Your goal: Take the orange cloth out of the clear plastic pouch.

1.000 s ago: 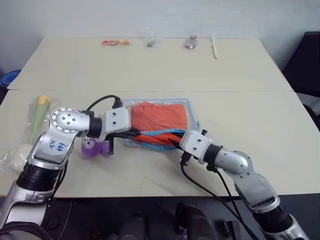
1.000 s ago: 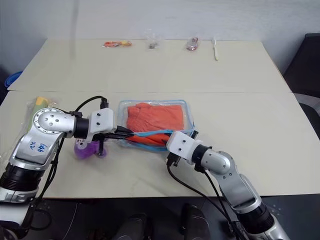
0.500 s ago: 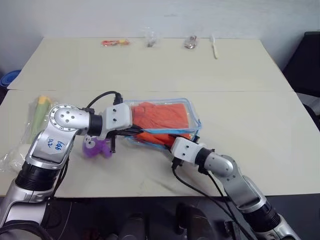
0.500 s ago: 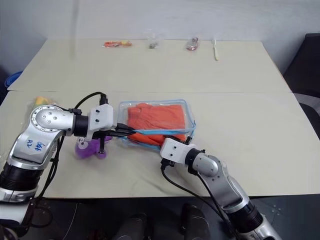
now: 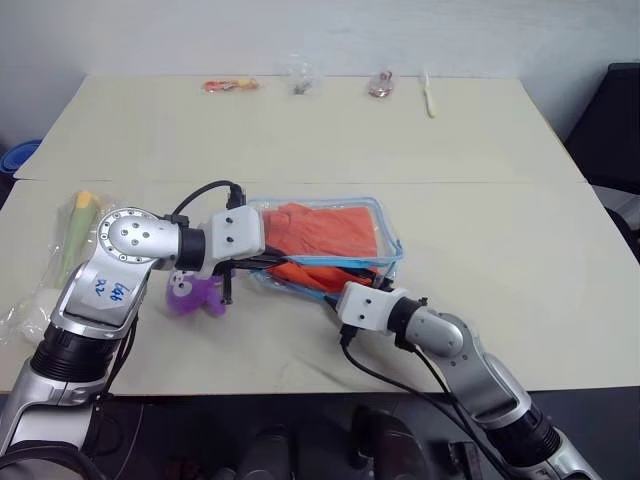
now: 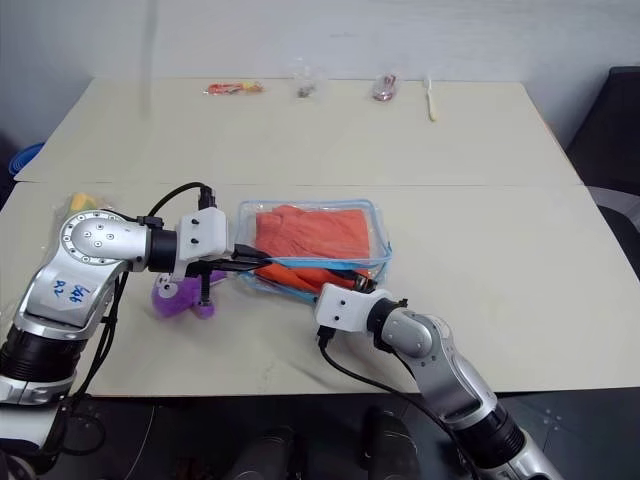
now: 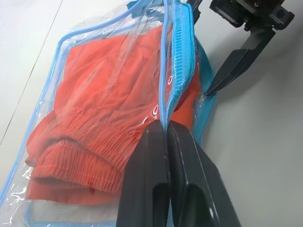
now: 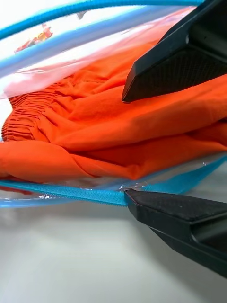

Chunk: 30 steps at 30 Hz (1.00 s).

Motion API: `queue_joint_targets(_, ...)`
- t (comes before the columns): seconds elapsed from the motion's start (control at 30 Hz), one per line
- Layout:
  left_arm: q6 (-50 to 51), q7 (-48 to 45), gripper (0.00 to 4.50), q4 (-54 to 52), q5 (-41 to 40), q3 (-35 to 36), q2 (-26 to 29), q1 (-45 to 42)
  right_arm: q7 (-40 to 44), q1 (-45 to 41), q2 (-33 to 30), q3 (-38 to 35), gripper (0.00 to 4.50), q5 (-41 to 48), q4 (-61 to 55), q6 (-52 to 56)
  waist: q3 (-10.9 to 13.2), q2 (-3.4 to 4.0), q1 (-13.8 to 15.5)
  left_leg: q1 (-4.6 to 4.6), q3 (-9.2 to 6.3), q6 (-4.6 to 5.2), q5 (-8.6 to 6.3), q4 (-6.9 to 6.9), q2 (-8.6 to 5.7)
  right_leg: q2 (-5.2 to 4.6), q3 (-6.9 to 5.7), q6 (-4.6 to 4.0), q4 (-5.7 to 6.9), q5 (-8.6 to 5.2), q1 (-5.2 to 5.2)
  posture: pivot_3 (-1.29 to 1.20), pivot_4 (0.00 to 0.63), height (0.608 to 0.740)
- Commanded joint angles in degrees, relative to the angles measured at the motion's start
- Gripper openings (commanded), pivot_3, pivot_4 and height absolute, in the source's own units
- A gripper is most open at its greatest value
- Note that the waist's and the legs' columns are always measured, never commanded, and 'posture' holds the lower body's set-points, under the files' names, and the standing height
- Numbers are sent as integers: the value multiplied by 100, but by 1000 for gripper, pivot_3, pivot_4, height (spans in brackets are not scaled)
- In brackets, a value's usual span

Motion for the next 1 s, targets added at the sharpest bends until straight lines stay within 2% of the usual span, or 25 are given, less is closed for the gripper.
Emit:
queue_joint_targets(0.03, -68, 62, 0, -151, -58, 113, 1, -36, -86, -122, 133, 15, 2997, -98, 123, -119, 0, 0, -3, 0, 0, 0, 0, 0, 0, 0, 0, 0, 0, 0, 0, 0, 150, 740)
queue_joint_targets(0.43, -23, 63, 0, -217, -112, 126, 21, -8, -547, -852, 509, 264, 2997, -886, 1269, -348, 0, 0, -99, 2, -1, -2, 1, 0, 2, 1, 0, 0, 3, 0, 1, 0, 150, 740)
queue_joint_targets(0.77, -170, 100, 0, -171, -38, 81, 2, 43, -382, -936, 871, -135, 2997, -442, 995, 196, 0, 1, -128, 1, -3, -3, 2, -4, 3, 0, 0, -1, 2, -1, 0, 0, 150, 740)
queue_joint_targets(1.0, -290, 140, 0, -93, 4, 48, -21, 82, -365, -1095, 913, -85, 2997, -431, 1026, 289, 1, 1, -132, 0, -3, -3, 2, -6, 3, 1, -1, -1, 1, -1, -2, 0, 150, 740)
